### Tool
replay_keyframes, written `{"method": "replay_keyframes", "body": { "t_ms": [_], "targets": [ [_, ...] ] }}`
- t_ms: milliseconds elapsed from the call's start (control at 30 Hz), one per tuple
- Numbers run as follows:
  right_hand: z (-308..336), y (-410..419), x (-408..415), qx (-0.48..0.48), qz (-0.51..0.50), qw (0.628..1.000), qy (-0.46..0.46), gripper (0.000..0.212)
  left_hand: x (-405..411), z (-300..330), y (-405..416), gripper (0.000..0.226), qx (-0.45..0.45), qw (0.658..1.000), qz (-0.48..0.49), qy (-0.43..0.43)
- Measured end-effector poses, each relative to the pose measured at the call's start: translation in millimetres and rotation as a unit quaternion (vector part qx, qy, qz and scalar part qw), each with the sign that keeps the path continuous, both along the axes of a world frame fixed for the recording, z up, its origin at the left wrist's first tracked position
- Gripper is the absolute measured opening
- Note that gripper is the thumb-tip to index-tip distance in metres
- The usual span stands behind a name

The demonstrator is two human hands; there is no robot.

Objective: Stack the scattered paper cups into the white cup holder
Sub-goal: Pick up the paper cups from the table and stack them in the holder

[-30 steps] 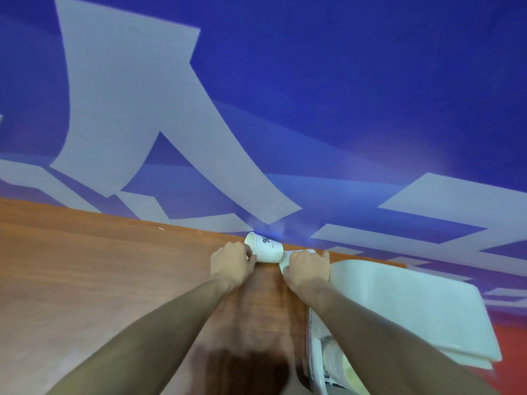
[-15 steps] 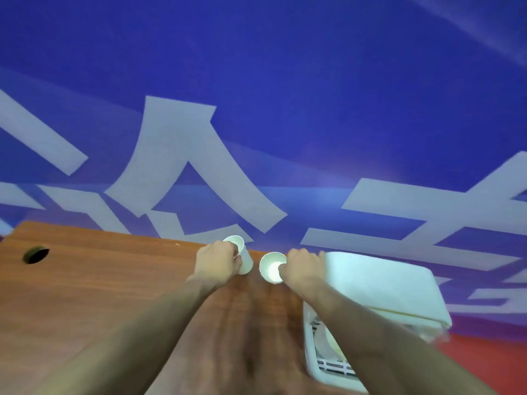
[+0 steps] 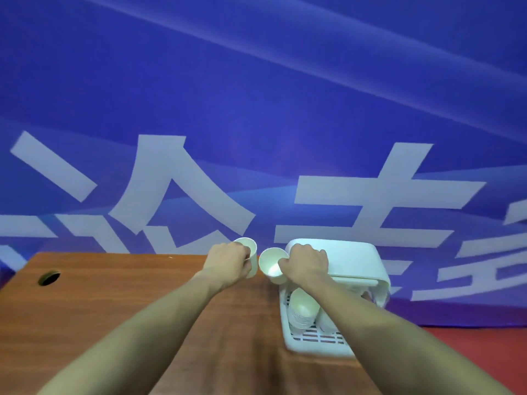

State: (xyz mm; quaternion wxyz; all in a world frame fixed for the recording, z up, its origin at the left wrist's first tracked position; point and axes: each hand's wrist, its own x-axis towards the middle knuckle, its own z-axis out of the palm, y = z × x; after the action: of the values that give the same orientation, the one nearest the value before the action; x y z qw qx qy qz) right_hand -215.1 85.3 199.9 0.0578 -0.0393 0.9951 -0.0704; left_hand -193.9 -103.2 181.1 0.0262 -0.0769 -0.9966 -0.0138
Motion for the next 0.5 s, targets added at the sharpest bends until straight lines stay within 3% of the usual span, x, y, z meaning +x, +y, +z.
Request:
{"method": "replay_keyframes", "body": {
  "t_ms": [267, 500],
  "targets": [
    [23, 101, 22, -0.106, -0.094, 0.990, 0.019, 0.028, 11, 38, 89, 0.025, -0.008, 0.995, -0.079, 0.064],
    [19, 201, 49, -0.140, -0.197, 0.970, 0.024, 0.021, 20, 42, 170, 0.026, 0.001, 0.979, -0.201, 0.043]
  ]
}}
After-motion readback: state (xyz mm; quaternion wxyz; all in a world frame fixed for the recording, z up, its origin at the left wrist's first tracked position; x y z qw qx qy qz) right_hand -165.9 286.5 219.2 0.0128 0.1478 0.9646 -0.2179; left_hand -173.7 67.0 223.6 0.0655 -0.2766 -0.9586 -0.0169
